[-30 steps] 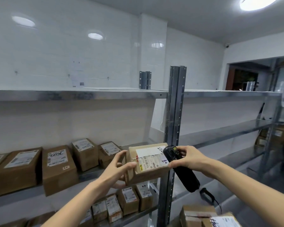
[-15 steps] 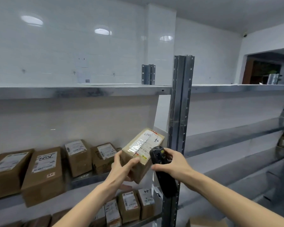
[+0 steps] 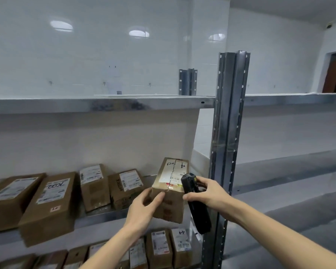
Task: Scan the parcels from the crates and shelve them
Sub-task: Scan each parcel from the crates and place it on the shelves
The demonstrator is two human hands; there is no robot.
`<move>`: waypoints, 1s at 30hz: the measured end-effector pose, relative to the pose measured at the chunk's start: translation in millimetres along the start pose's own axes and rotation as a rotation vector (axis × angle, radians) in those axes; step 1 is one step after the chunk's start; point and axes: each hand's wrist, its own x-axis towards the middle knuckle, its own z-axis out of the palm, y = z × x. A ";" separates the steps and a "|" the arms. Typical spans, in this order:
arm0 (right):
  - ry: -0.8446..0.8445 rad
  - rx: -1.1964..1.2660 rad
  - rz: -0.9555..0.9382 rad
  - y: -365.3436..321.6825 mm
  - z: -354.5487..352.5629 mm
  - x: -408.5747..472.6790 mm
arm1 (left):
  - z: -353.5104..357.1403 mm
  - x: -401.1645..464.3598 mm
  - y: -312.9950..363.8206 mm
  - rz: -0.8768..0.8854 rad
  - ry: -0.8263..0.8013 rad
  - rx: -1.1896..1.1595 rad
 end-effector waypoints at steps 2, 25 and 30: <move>-0.011 0.001 0.013 7.6 -3.0 7.8 | 3.9 4.0 -4.5 0.002 0.042 0.011; -0.207 0.010 0.046 27.6 -13.7 110.3 | 17.4 80.0 -29.2 -0.039 0.237 0.168; -0.225 0.012 0.050 26.2 -11.9 131.0 | 13.8 98.6 -23.9 -0.053 0.286 0.266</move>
